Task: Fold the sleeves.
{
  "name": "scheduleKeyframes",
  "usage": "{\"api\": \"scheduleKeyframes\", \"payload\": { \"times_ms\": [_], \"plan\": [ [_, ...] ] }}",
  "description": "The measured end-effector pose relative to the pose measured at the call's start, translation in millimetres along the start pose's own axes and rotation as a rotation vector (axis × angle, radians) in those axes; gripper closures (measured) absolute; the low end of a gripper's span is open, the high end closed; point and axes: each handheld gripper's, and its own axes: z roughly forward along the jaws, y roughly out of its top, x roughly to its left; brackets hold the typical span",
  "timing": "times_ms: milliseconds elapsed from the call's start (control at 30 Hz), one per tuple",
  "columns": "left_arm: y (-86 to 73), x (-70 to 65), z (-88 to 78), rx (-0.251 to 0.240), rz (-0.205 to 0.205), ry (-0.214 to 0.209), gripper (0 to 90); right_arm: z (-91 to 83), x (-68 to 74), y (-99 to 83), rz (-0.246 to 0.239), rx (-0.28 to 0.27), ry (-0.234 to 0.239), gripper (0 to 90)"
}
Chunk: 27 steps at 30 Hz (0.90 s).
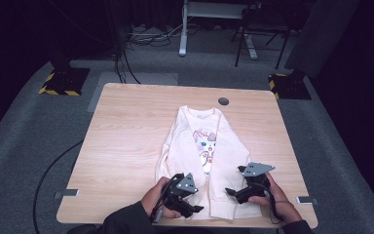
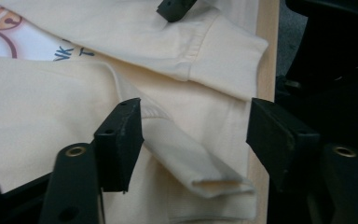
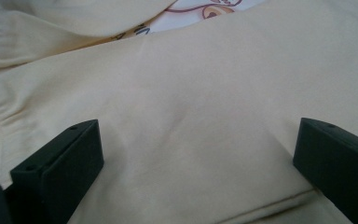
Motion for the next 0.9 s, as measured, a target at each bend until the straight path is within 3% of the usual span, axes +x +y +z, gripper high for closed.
{"api": "scheduleKeyframes", "payload": {
  "times_ms": [200,367,433,633,800,900],
  "plan": [
    [4.2,-2.7,-7.1,-0.008,0.053,0.043,25.5,0.0,0.0,0.0,0.000,0.000,0.000,1.0],
    [5.7,0.4,-15.1,-0.027,0.062,0.055,20.4,0.0,0.0,0.0,0.000,0.000,0.000,1.0],
    [5.1,2.2,-17.5,-0.045,0.056,0.078,14.4,0.0,0.0,0.0,0.001,0.000,0.000,1.0],
    [1.5,12.5,-22.0,-0.071,0.057,0.117,10.3,0.0,0.0,0.0,0.001,0.000,0.000,1.0],
    [-2.4,19.5,-22.0,-0.068,0.085,0.154,6.6,0.0,0.0,0.1,0.001,0.000,0.000,0.9],
    [-4.7,25.4,-19.9,-0.062,0.082,0.177,5.9,0.5,0.2,0.5,0.003,0.002,-0.002,0.2]
  ]
}}
